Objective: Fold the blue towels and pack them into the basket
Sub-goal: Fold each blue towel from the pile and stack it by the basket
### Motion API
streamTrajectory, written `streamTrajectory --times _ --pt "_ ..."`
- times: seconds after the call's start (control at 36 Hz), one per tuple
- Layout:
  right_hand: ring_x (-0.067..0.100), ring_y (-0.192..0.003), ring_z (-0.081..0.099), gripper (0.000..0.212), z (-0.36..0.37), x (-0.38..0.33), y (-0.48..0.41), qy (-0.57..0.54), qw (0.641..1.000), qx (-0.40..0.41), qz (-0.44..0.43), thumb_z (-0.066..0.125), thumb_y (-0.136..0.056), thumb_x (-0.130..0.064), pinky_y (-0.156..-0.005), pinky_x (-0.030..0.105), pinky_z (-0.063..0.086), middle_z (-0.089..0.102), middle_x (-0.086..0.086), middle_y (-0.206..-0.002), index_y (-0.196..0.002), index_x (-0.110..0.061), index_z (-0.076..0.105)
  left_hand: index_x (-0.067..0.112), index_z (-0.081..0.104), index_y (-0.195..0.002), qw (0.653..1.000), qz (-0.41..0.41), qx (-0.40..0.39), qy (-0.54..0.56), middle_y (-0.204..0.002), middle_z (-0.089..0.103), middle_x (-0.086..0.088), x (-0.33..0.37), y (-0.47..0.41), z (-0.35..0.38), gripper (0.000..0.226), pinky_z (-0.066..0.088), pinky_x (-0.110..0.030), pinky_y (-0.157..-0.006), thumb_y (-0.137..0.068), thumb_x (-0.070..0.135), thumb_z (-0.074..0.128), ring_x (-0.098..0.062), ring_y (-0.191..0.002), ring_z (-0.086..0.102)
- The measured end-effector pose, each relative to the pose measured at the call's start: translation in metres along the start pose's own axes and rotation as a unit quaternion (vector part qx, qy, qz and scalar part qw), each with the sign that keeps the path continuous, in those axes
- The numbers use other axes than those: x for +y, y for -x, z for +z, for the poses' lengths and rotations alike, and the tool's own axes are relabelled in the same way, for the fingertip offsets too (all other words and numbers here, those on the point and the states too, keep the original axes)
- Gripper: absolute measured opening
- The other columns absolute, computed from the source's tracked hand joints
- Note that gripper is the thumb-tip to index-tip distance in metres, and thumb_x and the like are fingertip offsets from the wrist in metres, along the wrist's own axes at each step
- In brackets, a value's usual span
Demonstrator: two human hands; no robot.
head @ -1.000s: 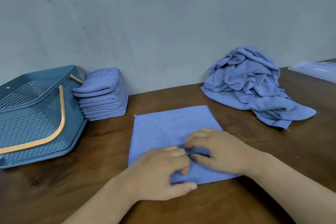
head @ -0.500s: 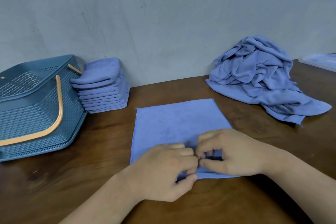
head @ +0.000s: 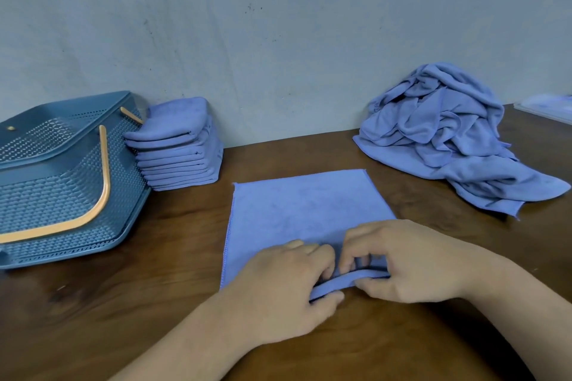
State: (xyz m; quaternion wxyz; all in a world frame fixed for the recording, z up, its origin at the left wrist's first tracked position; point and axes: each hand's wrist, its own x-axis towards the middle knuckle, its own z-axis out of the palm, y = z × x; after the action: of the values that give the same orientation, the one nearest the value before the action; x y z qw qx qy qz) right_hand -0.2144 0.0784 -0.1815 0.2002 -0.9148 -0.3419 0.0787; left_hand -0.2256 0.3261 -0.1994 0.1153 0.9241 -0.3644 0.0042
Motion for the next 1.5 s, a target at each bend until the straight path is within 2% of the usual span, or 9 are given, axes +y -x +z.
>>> streamTrajectory --times 0.17,0.31,0.53,0.72,0.83,1.03,1.19,1.33,1.5 --pt "0.006 -0.111 0.064 0.019 -0.022 0.025 0.017 -0.076 0.994 -0.036 0.068 0.076 -0.092 -0.023 -0.097 0.026 0.049 0.067 -0.017 -0.112 -0.100 -0.041 0.074 0.035 0.049 -0.102 0.994 -0.089 -0.057 -0.001 -0.099 0.057 0.017 -0.029 0.014 -0.026 0.020 0.048 -0.026 -0.079 -0.090 0.047 0.060 -0.004 -0.094 0.053" --pt "0.023 -0.086 0.067 0.011 -0.036 0.045 0.021 -0.164 0.982 0.000 0.096 0.071 -0.101 -0.031 -0.085 0.044 0.053 0.071 0.001 -0.092 -0.101 -0.022 0.078 0.024 0.061 -0.087 0.965 -0.151 -0.160 0.144 -0.068 0.050 0.009 -0.084 0.027 -0.062 0.021 0.039 -0.038 -0.066 -0.095 0.041 0.071 -0.007 -0.063 0.045" --pt "0.009 -0.083 0.067 0.017 -0.034 0.049 0.018 -0.315 0.942 0.046 0.106 0.072 -0.099 -0.021 -0.082 0.029 0.050 0.074 -0.002 -0.086 -0.085 -0.021 0.082 0.010 0.080 -0.100 0.906 -0.151 -0.135 0.372 -0.091 0.071 -0.012 -0.130 0.037 -0.066 0.023 0.048 -0.028 -0.087 -0.100 0.033 0.074 -0.017 -0.088 0.063" --pt "0.030 -0.094 0.068 0.022 -0.037 0.055 0.026 -0.366 0.927 -0.016 0.084 0.076 -0.099 -0.025 -0.088 0.045 0.050 0.075 0.019 -0.100 -0.104 -0.005 0.081 -0.005 0.072 -0.100 0.860 -0.112 -0.212 0.450 -0.093 0.064 -0.017 -0.137 0.043 -0.066 0.031 0.045 -0.040 -0.084 -0.097 0.026 0.075 -0.031 -0.087 0.056" --pt "0.018 -0.080 0.063 0.016 -0.036 0.052 0.022 -0.433 0.897 0.043 0.076 0.069 -0.096 -0.014 -0.075 0.026 0.049 0.067 0.008 -0.083 -0.084 -0.005 0.075 -0.004 0.069 -0.094 0.841 -0.119 -0.118 0.515 -0.092 0.063 -0.017 -0.133 0.037 -0.062 0.028 0.045 -0.036 -0.079 -0.096 0.025 0.071 -0.030 -0.086 0.057" --pt "0.017 -0.111 0.074 0.028 -0.017 0.060 -0.025 -0.482 0.812 0.244 0.219 0.065 -0.104 -0.028 -0.101 0.037 0.053 0.076 0.000 -0.123 -0.131 -0.027 0.072 0.012 0.069 -0.111 0.738 -0.285 0.171 0.587 -0.111 0.073 -0.011 -0.125 0.003 -0.032 0.018 0.052 -0.042 -0.093 -0.104 0.027 0.065 -0.023 -0.099 0.071" --pt "0.007 -0.108 0.070 0.044 -0.004 0.065 -0.027 -0.373 0.858 0.262 0.235 0.075 -0.097 -0.021 -0.100 0.031 0.052 0.074 -0.006 -0.115 -0.126 -0.053 0.063 0.047 0.060 -0.128 0.802 -0.296 0.140 0.500 -0.112 0.080 -0.006 -0.133 0.004 -0.022 0.040 0.054 -0.048 -0.102 -0.095 0.030 0.074 -0.027 -0.107 0.075" --pt "0.025 -0.097 0.068 0.027 0.005 0.070 -0.023 -0.315 0.886 0.271 0.208 0.068 -0.096 -0.006 -0.093 0.043 0.052 0.076 0.000 -0.102 -0.100 -0.032 0.075 0.030 0.063 -0.107 0.830 -0.274 0.142 0.465 -0.104 0.080 -0.007 -0.129 0.007 -0.025 0.026 0.053 -0.045 -0.087 -0.097 0.008 0.071 -0.028 -0.093 0.075" --pt "0.002 -0.094 0.069 0.034 0.007 0.074 -0.034 -0.303 0.859 0.342 0.232 0.063 -0.102 -0.009 -0.086 0.022 0.047 0.079 -0.014 -0.095 -0.090 -0.033 0.084 0.017 0.073 -0.081 0.852 -0.285 0.189 0.396 -0.076 0.065 0.005 -0.129 0.006 -0.020 0.027 0.038 -0.031 -0.071 -0.096 -0.001 0.061 -0.009 -0.070 0.053"
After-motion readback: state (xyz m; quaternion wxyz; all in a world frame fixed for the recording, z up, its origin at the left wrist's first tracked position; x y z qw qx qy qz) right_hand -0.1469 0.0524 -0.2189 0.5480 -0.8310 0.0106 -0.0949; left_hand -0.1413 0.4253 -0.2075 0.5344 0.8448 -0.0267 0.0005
